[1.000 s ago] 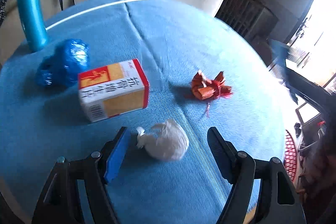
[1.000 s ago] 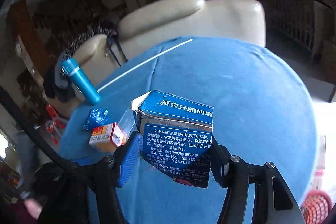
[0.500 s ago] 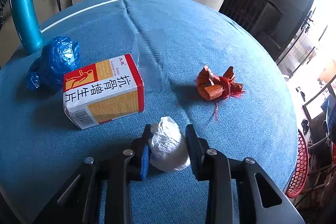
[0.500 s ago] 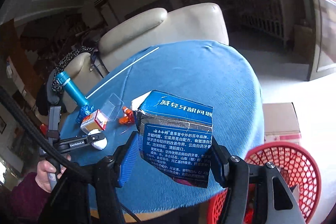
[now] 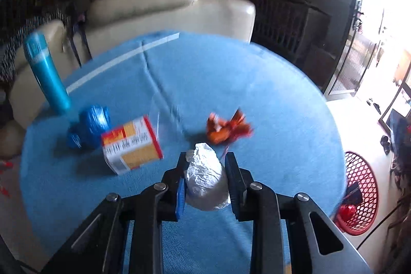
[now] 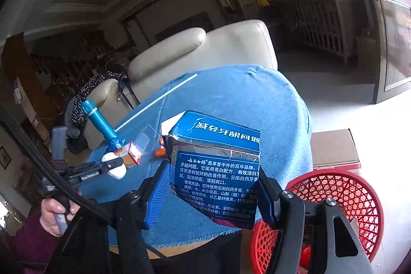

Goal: Collect trash
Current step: 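Carry the blue carton and white plastic over the red basket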

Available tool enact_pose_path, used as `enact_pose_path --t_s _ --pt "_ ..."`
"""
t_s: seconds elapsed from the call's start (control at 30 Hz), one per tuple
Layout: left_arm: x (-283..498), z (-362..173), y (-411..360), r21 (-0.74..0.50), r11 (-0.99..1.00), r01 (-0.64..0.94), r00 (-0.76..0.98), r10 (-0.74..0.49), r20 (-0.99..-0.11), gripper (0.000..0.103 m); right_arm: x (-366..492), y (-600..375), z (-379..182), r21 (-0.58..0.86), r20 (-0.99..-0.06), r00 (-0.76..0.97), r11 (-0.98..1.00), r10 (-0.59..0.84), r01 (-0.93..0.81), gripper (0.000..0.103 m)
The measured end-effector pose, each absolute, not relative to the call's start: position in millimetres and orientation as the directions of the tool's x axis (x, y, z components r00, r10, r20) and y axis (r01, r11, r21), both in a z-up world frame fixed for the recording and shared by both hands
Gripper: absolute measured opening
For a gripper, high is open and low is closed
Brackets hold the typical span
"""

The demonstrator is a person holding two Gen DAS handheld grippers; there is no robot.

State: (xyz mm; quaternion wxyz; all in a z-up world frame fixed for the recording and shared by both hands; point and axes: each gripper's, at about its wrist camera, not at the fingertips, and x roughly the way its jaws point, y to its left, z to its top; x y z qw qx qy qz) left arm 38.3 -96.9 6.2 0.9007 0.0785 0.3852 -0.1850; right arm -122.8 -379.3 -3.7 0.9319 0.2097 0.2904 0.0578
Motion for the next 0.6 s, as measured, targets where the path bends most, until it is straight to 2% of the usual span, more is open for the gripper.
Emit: enact_pose_path --t_s 0.27,0.6 --pt "1.1 69.0 -119.0 0.112 0.924 0.366 0.74 -0.216 -0.637 0.03 -145.0 -372.5 21.3 0.427 -0.451 0.855 0.903 0.257 -0.047 0.064" --pt "-14.9 72.6 -134.5 0.209 0.918 0.337 0.781 -0.149 -0.607 0.03 -149.1 -364.9 26.3 0.431 -0.437 0.852 0.899 0.289 -0.083 0.064"
